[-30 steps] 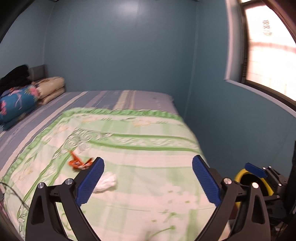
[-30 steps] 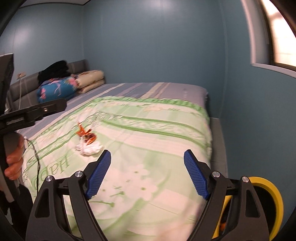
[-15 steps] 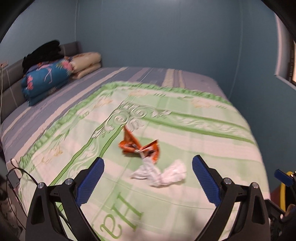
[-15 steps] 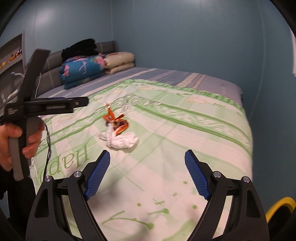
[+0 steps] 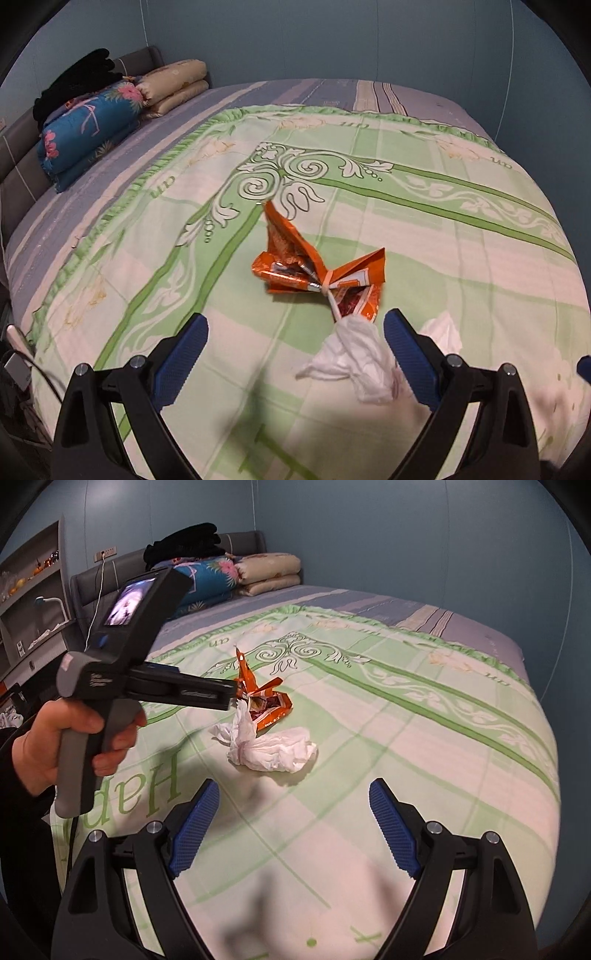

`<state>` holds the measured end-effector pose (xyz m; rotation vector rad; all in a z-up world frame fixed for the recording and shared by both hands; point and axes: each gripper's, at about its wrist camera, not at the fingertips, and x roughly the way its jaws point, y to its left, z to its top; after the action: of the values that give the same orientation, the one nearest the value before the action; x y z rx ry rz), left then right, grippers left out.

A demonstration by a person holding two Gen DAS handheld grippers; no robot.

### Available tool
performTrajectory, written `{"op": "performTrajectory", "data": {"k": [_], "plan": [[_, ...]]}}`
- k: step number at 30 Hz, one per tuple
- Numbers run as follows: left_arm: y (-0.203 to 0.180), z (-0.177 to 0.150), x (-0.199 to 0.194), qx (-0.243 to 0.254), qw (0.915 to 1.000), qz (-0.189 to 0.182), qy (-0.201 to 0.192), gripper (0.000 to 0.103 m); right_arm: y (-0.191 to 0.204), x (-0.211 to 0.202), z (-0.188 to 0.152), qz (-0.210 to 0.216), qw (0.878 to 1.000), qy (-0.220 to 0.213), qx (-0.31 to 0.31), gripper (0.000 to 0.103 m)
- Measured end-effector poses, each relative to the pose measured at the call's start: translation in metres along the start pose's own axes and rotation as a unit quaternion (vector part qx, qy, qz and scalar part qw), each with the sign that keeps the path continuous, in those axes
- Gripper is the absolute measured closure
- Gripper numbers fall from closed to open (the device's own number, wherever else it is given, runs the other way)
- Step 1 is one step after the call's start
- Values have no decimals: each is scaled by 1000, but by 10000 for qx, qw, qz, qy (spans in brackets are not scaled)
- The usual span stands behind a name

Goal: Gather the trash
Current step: 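Move both tools back from the bin to the wrapper and tissue, then grasp the orange snack wrapper with the left tool while the right tool grasps the white tissue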

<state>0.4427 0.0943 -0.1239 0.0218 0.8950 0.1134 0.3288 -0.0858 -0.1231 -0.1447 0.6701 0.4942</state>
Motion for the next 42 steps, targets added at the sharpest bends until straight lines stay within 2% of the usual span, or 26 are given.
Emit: {"op": "performTrajectory", "data": {"k": [13,30,32,33,34,36,39,41,42], "plan": [[-1,14,67,-105,9988,185,441,10,6,66,19,258,9986,250,-384,20],[35,34,108,-516,9970,229,537,11,32,131,26,466,9936,640,-801,20],[39,35,112,-611,9963,169,584,11,35,141,28,541,9919,770,-851,26],[41,36,115,-676,9957,120,615,14,37,146,28,532,9910,855,-878,34],[44,37,117,-763,9950,41,645,24,36,149,28,508,9906,906,-888,42],[46,38,120,-821,9942,-47,689,35,36,154,29,505,9899,1029,-838,49],[42,38,118,-715,9954,34,636,40,34,154,29,471,9897,1109,-771,66],[39,37,117,-674,9960,50,592,46,32,153,29,424,9900,1171,-656,70],[40,36,116,-691,9957,89,604,56,30,152,29,442,9899,1206,-597,72]]}}
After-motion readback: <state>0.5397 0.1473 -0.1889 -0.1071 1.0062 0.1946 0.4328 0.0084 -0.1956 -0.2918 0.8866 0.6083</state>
